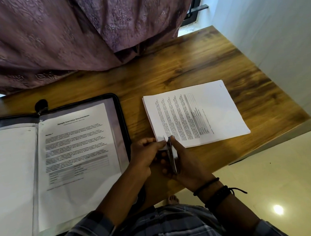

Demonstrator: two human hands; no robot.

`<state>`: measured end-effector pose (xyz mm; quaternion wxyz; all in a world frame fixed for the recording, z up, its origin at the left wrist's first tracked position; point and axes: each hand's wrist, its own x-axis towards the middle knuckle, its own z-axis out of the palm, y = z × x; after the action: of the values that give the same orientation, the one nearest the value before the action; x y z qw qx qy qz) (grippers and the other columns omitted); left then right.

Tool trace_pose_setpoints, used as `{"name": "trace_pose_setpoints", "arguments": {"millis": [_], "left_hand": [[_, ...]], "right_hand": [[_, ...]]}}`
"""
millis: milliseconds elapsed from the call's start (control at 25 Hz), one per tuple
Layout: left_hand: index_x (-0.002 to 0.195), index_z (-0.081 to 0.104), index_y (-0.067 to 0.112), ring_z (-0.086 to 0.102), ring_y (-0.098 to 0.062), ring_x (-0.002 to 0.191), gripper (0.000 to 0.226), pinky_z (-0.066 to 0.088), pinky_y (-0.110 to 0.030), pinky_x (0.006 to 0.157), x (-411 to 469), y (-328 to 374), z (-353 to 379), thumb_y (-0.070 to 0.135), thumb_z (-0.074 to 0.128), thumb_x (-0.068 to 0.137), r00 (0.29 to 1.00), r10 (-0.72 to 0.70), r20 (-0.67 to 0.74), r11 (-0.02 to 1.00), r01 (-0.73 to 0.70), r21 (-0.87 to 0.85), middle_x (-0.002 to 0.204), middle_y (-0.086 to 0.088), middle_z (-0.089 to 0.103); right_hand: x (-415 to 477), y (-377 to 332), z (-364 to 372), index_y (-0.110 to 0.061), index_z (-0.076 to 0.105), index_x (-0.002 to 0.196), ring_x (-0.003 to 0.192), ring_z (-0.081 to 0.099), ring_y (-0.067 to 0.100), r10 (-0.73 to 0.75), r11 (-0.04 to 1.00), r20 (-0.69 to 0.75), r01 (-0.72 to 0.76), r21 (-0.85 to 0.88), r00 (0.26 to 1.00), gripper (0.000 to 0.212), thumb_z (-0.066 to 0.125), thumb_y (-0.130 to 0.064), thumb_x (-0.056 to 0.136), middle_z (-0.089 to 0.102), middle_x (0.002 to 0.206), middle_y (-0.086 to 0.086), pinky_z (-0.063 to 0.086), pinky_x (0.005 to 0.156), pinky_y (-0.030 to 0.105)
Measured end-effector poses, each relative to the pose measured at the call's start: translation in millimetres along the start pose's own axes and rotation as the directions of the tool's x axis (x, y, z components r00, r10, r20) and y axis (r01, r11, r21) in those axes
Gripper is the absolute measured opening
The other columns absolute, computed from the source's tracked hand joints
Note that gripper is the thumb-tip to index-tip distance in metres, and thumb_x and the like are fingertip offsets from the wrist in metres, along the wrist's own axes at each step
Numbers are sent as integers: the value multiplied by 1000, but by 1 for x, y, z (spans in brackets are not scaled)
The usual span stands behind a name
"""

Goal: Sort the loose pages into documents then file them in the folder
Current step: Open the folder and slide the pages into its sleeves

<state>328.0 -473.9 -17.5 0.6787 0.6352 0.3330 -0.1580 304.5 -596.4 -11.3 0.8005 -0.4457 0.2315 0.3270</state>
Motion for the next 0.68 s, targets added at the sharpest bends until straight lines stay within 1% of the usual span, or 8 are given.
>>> {"name": "trace_pose_setpoints", "arguments": {"millis": [160,200,280,360,440,520,600,680], "left_hand": [[94,71,22,69,-15,92,17,54,-32,82,-4,1,5,34,76,82,998,-20,53,999,23,-42,98,2,74],[90,69,27,67,-11,90,17,52,-29,81,-5,2,6,40,74,82,997,-24,68,998,27,-48,93,8,72],[83,67,28,65,-5,81,17,48,-22,69,-9,4,9,43,75,80,998,-10,63,1000,11,-12,83,13,69],[82,69,22,68,-5,77,16,50,-17,59,-8,1,12,36,76,82,1000,23,20,999,-23,22,83,9,70],[82,70,19,69,-7,76,10,55,-19,59,-8,-1,12,27,76,84,997,54,-47,998,-52,44,86,6,72],[80,70,21,70,-11,77,7,59,-27,68,-7,-2,10,22,75,85,996,54,-73,998,-51,35,91,2,74],[82,69,24,70,-17,84,7,59,-36,80,-7,-3,9,25,70,89,999,-11,-32,999,10,-34,93,0,74],[85,65,26,67,-17,88,9,56,-36,82,-6,-1,7,25,64,94,997,-69,-18,986,65,-153,95,0,71]], "right_hand": [[1,1,6,-26,59,124,87,69,21,-24,995,-13,26,92,1000,29,50,-35,98,72,100,10,53,75,34],[1,1,8,-28,58,123,90,69,23,-58,993,-15,59,104,998,25,50,-31,99,71,103,10,57,74,33],[4,4,8,-31,56,121,97,67,24,-119,988,-51,123,94,992,23,50,-26,100,69,111,10,58,68,30],[12,10,2,-28,55,129,109,64,27,-180,982,-100,184,35,979,32,55,-25,97,66,122,9,58,81,36],[17,15,-3,-26,57,129,115,62,25,-215,976,-125,211,-47,969,39,64,-30,91,65,127,8,54,94,42],[19,16,-5,-24,60,127,107,65,24,-177,984,-104,174,-34,979,41,67,-34,88,65,126,10,56,82,35],[15,10,-8,-23,59,128,89,68,20,-128,992,-51,128,-11,990,37,60,-34,93,70,112,10,55,68,28],[5,3,-14,-21,61,125,71,64,13,-111,984,-12,108,-145,994,35,59,-39,94,69,92,7,52,61,25]]}}
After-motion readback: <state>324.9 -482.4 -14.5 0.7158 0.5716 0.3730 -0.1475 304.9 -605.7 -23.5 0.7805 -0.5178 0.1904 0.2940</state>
